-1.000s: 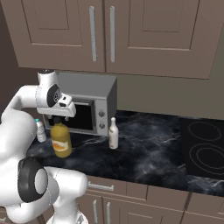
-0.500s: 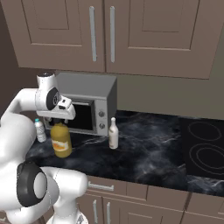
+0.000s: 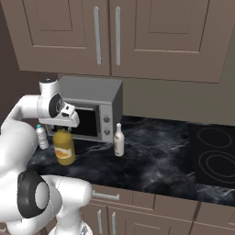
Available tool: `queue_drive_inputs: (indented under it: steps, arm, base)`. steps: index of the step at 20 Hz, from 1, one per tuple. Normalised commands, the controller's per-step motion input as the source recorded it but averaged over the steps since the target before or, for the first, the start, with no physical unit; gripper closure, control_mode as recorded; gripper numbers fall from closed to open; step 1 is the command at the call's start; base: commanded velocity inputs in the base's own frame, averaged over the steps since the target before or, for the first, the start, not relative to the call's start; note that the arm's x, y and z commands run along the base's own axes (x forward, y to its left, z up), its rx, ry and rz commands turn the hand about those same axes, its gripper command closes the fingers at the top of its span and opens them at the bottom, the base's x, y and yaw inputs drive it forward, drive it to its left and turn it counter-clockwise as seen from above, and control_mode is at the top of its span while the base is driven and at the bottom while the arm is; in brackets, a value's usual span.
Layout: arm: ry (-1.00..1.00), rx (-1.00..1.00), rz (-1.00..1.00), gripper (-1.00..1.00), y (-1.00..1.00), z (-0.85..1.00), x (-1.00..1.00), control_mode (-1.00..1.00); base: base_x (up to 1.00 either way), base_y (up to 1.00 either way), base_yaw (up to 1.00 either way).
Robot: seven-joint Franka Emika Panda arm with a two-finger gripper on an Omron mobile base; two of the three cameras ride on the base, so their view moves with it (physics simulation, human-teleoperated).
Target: Place the drinks on the dining counter in a tight cluster.
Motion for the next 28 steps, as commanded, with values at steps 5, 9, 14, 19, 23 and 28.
queue_drive_inputs:
  steps: [5, 9, 14, 19, 23, 28]
  arm:
    - [0.00, 0.00, 0.00, -1.00, 0.00, -0.01, 0.00, -1.00]
    - [0.00, 0.00, 0.00, 1.00, 0.00, 0.00, 0.00, -1.00]
    - [0.00, 0.00, 0.00, 1.00, 0.00, 0.00, 0.00, -1.00]
    - [0.00, 0.00, 0.00, 1.00, 0.00, 0.00, 0.00, -1.00]
    - [-0.09, 0.00, 0.00, 1.00, -0.03, 0.56, -0.57, -1.00]
    - [0.00, 0.00, 0.00, 1.00, -0.35, 1.00, -0.84, -1.00]
  base:
    - [0.00, 0.00, 0.00]
    - [0.00, 0.00, 0.00]
    - [0.00, 0.00, 0.00]
    - [0.00, 0.00, 0.00]
    - [0.00, 0.00, 0.00]
    - [0.00, 0.00, 0.00]
